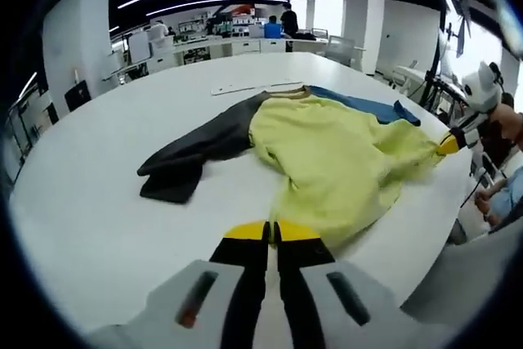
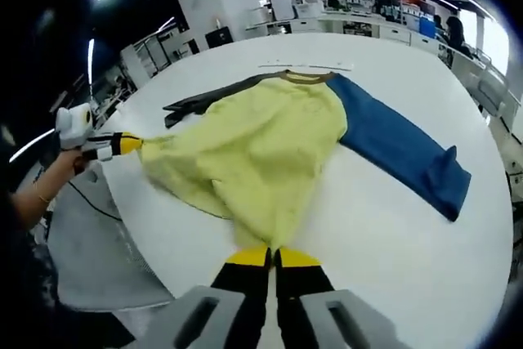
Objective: Fold the garment on the visible template until the final outline fits inside the template.
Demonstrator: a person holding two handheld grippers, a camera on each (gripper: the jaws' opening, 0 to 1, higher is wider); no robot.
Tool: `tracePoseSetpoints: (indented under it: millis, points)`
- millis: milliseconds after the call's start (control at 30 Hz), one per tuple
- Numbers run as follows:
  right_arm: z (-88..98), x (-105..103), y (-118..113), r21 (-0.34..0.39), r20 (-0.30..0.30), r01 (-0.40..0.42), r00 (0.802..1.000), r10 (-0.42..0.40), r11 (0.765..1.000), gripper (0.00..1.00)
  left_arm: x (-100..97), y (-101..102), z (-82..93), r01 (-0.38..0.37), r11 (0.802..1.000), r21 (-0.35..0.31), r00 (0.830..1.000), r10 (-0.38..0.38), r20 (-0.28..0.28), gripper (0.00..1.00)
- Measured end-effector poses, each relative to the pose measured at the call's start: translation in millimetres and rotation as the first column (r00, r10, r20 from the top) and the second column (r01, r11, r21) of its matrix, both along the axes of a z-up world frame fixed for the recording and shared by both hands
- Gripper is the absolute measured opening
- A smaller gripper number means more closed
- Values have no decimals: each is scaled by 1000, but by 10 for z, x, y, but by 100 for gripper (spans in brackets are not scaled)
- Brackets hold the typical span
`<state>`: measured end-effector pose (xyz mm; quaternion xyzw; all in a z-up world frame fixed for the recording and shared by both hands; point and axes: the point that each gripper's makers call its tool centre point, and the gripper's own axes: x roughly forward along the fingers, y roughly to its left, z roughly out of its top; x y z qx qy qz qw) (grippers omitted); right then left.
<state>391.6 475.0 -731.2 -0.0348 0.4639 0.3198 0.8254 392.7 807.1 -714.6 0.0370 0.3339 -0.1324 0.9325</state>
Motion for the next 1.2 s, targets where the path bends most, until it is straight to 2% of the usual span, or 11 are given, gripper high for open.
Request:
tracePoseSetpoints:
  millis: [67, 200, 400, 467, 567, 667, 767, 900, 1200]
  points:
    - [-48, -69, -53, 3, -20, 17, 1000, -17, 1000, 0, -62, 39, -36, -31, 1000, -5, 999, 31, -23, 0]
    - [-162, -175, -153, -6, -49, 48, 998, -48, 999, 0, -145, 38, -82, -54, 998, -25, 998, 53, -34, 0]
    - [-263, -184, -283, -1, -67, 109, 992, -109, 994, 0, -292, -29, -169, -65, 997, -36, 996, 63, -69, 0]
    - [-281, -184, -322, -11, -62, 114, 991, -115, 993, 0, -357, -85, -206, -68, 997, -45, 994, 63, -89, 0]
    - [-308, -198, -371, -26, -63, 122, 990, -123, 992, 0, -440, -111, -267, -67, 997, -24, 992, 64, -107, 0]
    - [-322, -189, -431, -47, -52, 130, 990, -132, 990, 0, -543, -173, -344, -76, 997, -32, 985, 70, -155, 0]
    - [-336, -187, -473, -60, -50, 138, 989, -141, 989, 0, -582, -219, -372, -86, 995, -46, 984, 78, -161, 0]
    - [-329, -221, -435, -49, -60, 126, 990, -129, 991, 0, -601, -186, -391, -87, 996, -7, 983, 85, -162, 0]
    - [-392, -287, -408, -48, -61, 147, 987, -150, 988, 0, -630, -142, -405, -109, 994, 0, 978, 107, -179, 0]
